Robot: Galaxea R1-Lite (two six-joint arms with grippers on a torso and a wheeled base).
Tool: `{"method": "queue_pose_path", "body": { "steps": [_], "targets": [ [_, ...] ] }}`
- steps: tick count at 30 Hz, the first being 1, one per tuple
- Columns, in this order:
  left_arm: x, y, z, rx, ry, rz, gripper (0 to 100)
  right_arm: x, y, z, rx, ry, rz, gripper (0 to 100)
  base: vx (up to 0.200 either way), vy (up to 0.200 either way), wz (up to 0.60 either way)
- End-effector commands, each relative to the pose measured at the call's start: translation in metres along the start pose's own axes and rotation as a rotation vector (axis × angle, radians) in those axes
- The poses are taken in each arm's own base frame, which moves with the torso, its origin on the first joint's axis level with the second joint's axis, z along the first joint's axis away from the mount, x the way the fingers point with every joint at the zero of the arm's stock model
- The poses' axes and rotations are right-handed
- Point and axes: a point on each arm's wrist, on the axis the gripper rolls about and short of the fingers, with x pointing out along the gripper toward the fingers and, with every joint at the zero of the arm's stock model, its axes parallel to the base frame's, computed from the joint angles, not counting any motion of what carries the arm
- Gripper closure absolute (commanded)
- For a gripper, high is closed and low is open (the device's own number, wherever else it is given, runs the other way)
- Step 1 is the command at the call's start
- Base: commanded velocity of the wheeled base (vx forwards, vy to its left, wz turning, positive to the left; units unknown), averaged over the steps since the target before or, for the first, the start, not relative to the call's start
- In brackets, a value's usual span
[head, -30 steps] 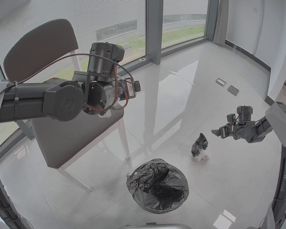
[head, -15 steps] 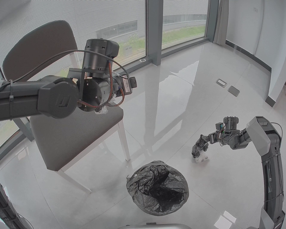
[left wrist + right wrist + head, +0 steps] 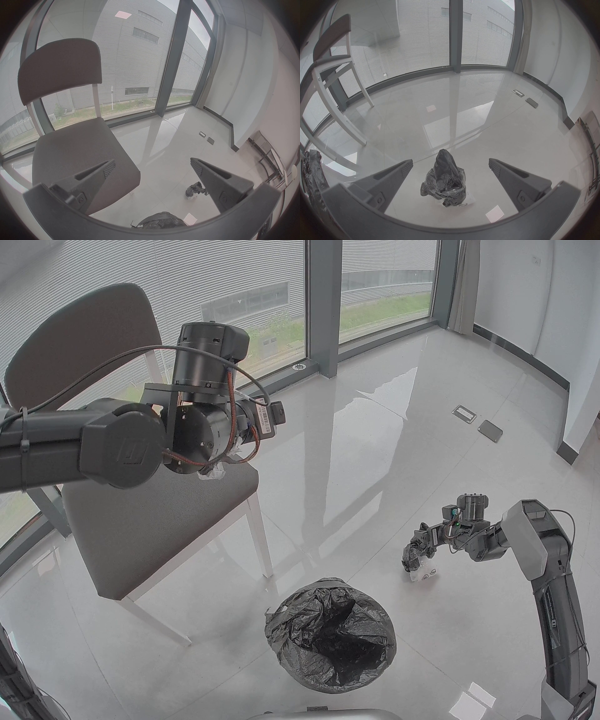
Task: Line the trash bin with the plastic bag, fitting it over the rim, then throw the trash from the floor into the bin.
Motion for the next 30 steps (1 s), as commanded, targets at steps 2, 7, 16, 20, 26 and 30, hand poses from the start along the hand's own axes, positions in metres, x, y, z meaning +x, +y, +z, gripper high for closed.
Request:
{"method": "queue_pose_path", "body": {
  "steps": [2, 7, 16, 20, 26, 30],
  "targets": [
    [0.0, -0.001, 0.0, 0.001, 0.0, 0.0, 0, 0.012, 0.001, -0.013, 0.009, 0.017, 0.004, 0, 0.0, 0.0, 0.0],
    [0.0, -0.001, -0.001, 0.001, 0.0, -0.001, 0, 0.015, -0.001, -0.016, 0.012, 0.016, 0.001, 100, 0.0, 0.0, 0.0],
    [0.003, -0.003, -0.004, 0.002, 0.007, -0.002, 0, 0.015, -0.002, -0.018, 0.019, 0.017, -0.001, 100, 0.0, 0.0, 0.0],
    [0.002, -0.003, -0.003, -0.002, 0.005, -0.003, 0, 0.013, -0.002, -0.016, 0.016, 0.016, 0.0, 100, 0.0, 0.0, 0.0],
    [0.0, -0.002, -0.003, -0.005, 0.005, -0.003, 0, 0.006, 0.002, -0.011, 0.01, 0.023, 0.005, 100, 0.0, 0.0, 0.0],
    [0.0, -0.002, -0.003, -0.005, 0.005, -0.003, 0, 0.001, 0.001, -0.01, 0.008, 0.022, 0.004, 100, 0.0, 0.0, 0.0]
  ]
}}
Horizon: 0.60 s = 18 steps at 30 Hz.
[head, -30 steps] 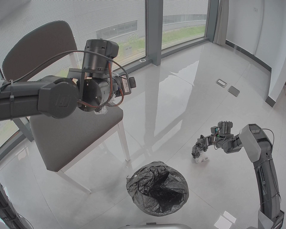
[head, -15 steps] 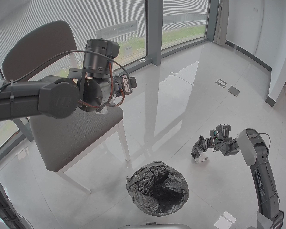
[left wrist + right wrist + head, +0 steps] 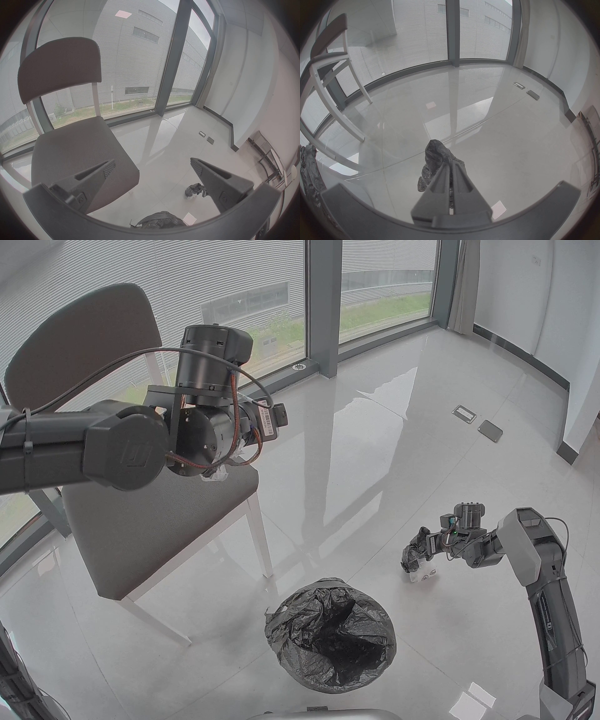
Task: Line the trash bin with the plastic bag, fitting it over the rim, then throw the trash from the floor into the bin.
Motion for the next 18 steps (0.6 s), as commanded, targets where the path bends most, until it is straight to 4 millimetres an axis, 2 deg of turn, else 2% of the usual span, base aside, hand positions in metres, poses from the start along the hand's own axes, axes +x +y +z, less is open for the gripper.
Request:
{"method": "queue_pose_path", "body": {
  "steps": [1, 10, 13, 18],
  "targets": [
    [-0.0006, 0.0003, 0.0005, -0.002, -0.002, 0.001, 0, -0.0056, -0.0004, 0.0063, -0.005, -0.006, -0.001, 100, 0.0, 0.0, 0.0],
    [-0.0001, 0.0002, 0.0, -0.003, 0.0, 0.0, 0, -0.0068, -0.0032, 0.0046, -0.005, -0.016, -0.008, 100, 0.0, 0.0, 0.0],
    [-0.0001, 0.0002, 0.0, -0.003, 0.0, 0.0, 0, -0.0119, -0.0027, 0.0121, -0.009, -0.025, -0.008, 100, 0.0, 0.0, 0.0],
    [0.002, -0.0002, -0.0018, -0.001, 0.004, 0.002, 0, -0.0137, -0.0033, 0.013, -0.014, -0.02, -0.009, 100, 0.0, 0.0, 0.0]
  ]
}}
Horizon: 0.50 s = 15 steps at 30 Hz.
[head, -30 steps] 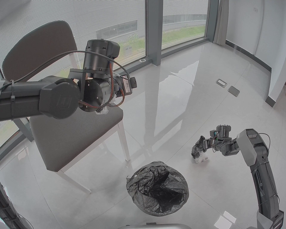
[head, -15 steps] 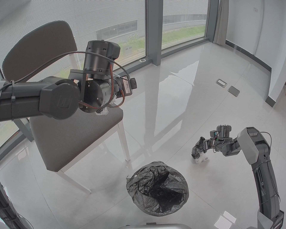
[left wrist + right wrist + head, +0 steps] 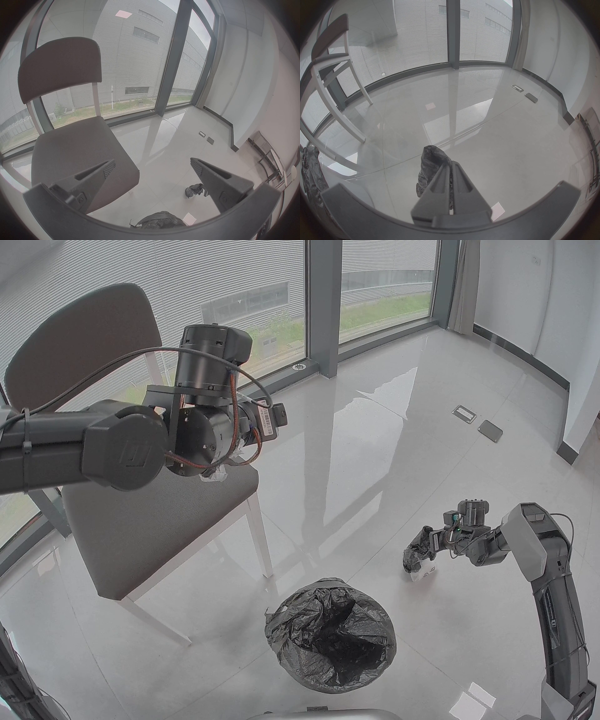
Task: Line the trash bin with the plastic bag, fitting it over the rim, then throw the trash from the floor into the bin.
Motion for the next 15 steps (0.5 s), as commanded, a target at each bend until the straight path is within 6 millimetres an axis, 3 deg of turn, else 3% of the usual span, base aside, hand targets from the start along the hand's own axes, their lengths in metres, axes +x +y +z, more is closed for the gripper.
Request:
{"method": "queue_pose_path", "body": {
  "steps": [1, 7, 8, 15],
  "targets": [
    [0.002, -0.0004, -0.0018, 0.002, 0.004, 0.002, 0, -0.0031, -0.0005, 0.0055, -0.003, -0.007, -0.001, 100, 0.0, 0.0, 0.0],
    [0.0028, -0.0022, -0.0038, 0.002, 0.009, -0.001, 0, -0.002, 0.001, -0.0037, 0.0, 0.022, 0.004, 100, 0.0, 0.0, 0.0],
    [0.0028, -0.0022, -0.0038, 0.002, 0.009, -0.001, 0, -0.0016, 0.0008, -0.0032, -0.002, 0.02, 0.004, 0, 0.0, 0.0, 0.0],
    [0.0047, -0.0028, -0.005, 0.002, 0.009, -0.001, 0, 0.0025, -0.0039, -0.0001, 0.004, -0.005, -0.006, 0, 0.0, 0.0, 0.0]
  ]
}}
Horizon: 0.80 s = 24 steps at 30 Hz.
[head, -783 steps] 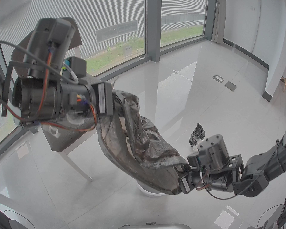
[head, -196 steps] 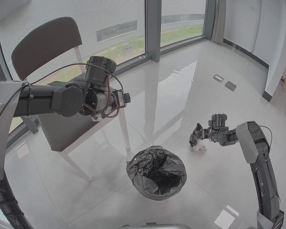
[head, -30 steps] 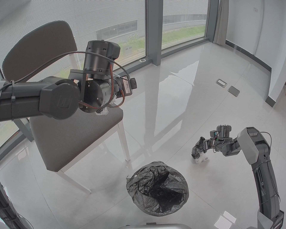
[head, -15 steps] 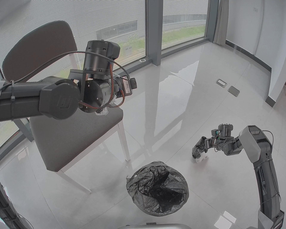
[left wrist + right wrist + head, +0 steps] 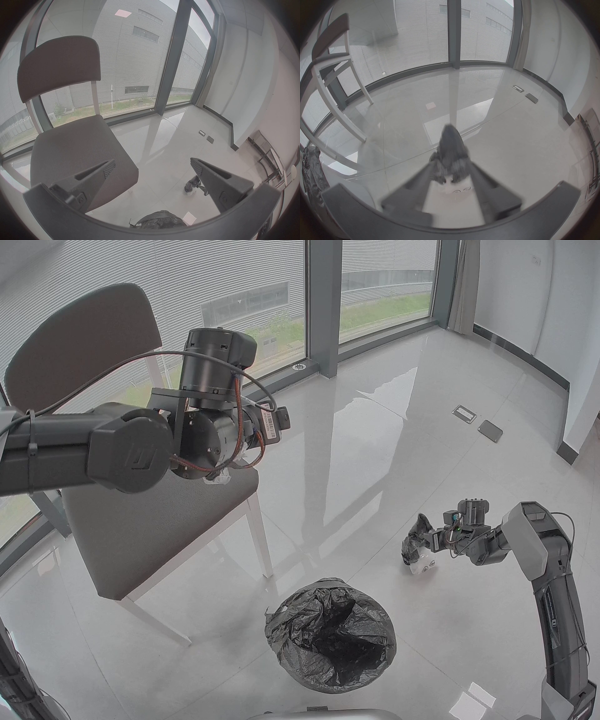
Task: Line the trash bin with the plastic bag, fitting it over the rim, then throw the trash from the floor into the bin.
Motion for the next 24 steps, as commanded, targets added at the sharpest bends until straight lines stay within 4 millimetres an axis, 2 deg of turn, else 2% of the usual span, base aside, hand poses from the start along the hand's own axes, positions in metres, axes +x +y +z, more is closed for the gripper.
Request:
{"method": "queue_pose_path", "body": {
  "steps": [1, 12, 20, 24],
  "targets": [
    [0.002, -0.001, -0.001, 0.0, -0.003, -0.001, 0, 0.004, -0.004, -0.001, 0.004, -0.012, -0.008, 0, 0.0, 0.0, 0.0],
    [0.004, -0.001, -0.003, 0.005, 0.001, 0.001, 0, 0.029, -0.007, -0.013, 0.019, -0.021, -0.008, 0, 0.0, 0.0, 0.0],
    [0.004, -0.002, -0.004, 0.006, 0.004, 0.002, 0, 0.039, 0.002, -0.044, 0.044, 0.043, 0.015, 0, 0.0, 0.0, 0.0],
    [0.006, -0.002, -0.006, 0.008, 0.007, 0.003, 0, 0.041, 0.002, -0.049, 0.047, 0.051, 0.017, 0, 0.0, 0.0, 0.0]
  ]
}}
